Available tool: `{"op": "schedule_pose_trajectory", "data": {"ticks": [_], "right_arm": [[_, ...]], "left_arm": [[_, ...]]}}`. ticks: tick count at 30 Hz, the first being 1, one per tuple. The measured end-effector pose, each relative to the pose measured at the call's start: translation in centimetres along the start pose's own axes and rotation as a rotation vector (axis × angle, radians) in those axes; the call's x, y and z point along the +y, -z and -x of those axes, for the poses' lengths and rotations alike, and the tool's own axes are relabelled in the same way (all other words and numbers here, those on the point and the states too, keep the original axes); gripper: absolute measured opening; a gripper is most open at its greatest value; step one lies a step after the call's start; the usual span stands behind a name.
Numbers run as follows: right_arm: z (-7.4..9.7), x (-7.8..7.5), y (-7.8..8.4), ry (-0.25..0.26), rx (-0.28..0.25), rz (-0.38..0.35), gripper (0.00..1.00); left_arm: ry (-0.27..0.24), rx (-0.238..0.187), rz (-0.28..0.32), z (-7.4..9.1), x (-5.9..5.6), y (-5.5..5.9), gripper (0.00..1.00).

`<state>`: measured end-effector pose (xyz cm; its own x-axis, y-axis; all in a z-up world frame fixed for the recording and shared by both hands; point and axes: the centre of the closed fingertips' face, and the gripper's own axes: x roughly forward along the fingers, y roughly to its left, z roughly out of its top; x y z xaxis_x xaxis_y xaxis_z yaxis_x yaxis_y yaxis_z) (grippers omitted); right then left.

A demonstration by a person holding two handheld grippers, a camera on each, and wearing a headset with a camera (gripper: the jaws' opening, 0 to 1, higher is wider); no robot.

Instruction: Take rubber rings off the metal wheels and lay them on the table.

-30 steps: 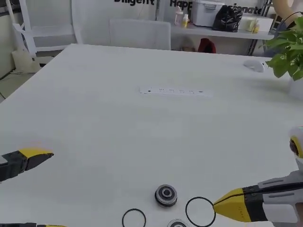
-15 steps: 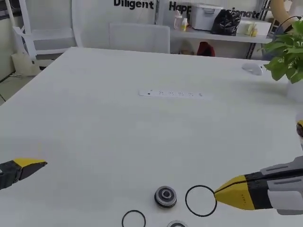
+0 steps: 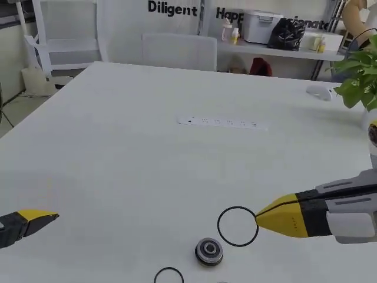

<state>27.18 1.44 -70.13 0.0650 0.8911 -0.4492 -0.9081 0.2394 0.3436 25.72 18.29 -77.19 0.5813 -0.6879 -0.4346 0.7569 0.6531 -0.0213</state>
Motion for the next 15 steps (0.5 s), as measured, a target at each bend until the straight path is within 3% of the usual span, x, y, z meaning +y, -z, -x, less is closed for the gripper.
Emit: {"op": "schedule_pose_trajectory", "data": {"ticks": [7,15], "right_arm": [[-1.2,0.1,-1.3,-0.033,0.008,0.041,0.00],[-3.7,-0.8,-0.7,-0.055,0.038,0.050,0.00]], "left_arm": [[-0.010,-0.008,0.013,0.1,0.1,0.1,0.98],[-0.018,0.000,0.019,0.1,0.2,0.5,0.97]]}}
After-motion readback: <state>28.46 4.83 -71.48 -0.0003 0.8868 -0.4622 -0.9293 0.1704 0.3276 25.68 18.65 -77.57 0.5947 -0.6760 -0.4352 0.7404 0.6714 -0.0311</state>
